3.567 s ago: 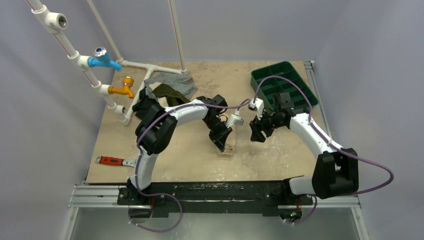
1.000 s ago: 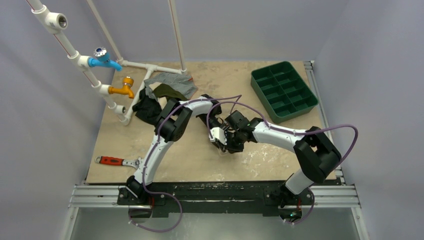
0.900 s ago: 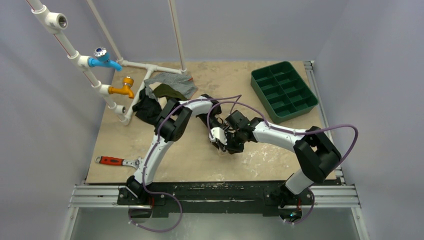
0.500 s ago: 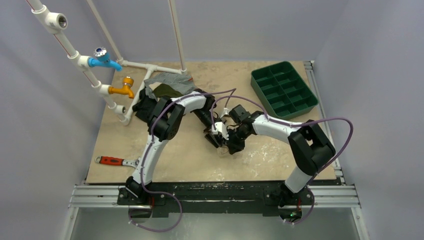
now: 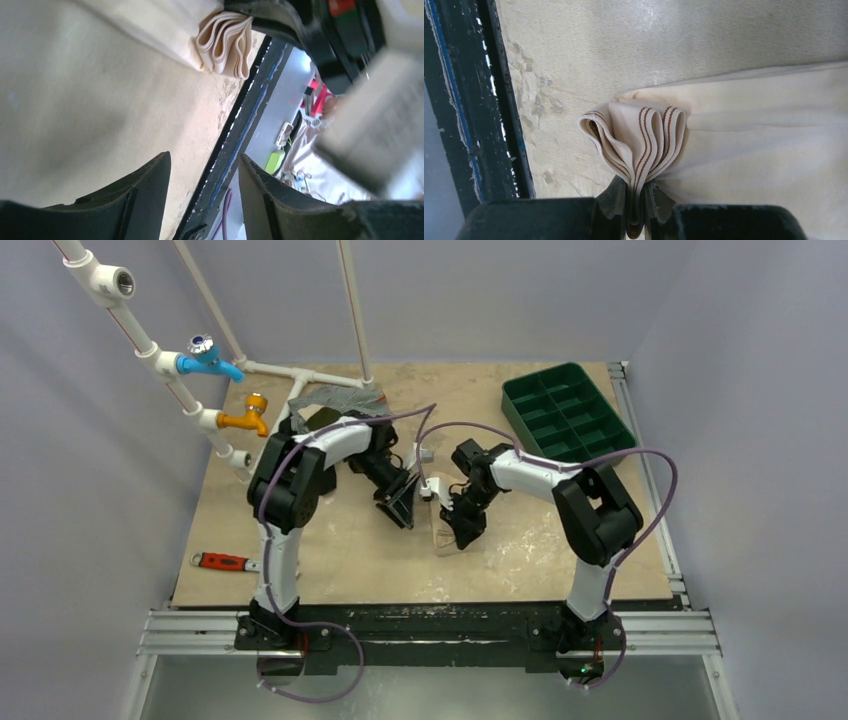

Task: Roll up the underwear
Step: Roll the underwear to the center of the board.

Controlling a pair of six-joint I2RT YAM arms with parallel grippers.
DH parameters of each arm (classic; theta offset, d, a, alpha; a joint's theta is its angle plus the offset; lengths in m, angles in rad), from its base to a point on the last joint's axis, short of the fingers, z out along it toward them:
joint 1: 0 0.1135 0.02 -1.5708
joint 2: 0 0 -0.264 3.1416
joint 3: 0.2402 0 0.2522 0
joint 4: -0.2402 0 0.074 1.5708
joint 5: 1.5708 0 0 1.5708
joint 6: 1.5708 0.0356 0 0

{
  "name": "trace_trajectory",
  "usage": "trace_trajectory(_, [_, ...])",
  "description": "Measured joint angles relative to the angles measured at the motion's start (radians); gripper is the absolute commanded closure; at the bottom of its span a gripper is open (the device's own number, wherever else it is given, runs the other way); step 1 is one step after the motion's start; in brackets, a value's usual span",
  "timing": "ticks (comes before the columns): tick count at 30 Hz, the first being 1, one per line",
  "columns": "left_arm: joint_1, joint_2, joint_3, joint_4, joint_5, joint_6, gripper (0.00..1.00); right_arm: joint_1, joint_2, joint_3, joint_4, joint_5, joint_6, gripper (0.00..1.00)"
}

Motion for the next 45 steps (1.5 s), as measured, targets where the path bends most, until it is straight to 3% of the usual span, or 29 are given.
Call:
trace_trajectory(7, [0.092, -0.209, -0.198, 0.099, -0.076, -0.037, 0.49, -0.023, 0.127, 0.138, -0.123, -0.045, -0.019, 1.00])
trace_trajectory(17, [0.079, -0.555, -0.416, 0.296, -0.274, -0.047, 0.50, -0.049, 0.331, 0.344, -0.333, -0.146, -0.059, 1.00])
trace_trajectory(19, [0.040, -0.616, -0.443, 0.350, -0.324, -0.039, 0.50, -0.055, 0.382, 0.393, -0.384, -0.175, -0.066, 1.00])
trace_trajectory(24, [-0.184, -0.710, -0.504, 0.495, -0.485, 0.008, 0.50, -0.063, 0.481, 0.488, -0.497, -0.227, -0.082, 1.00])
trace_trajectory(33, [-0.511, -0.637, -0.506, 0.718, -0.793, 0.100, 0.50, -0.063, 0.571, 0.555, -0.597, -0.281, -0.091, 1.00])
trace_trajectory(45, [-0.692, -0.556, -0.571, 0.877, -1.007, 0.197, 0.51, -0.075, 0.637, 0.594, -0.669, -0.325, -0.080, 1.00])
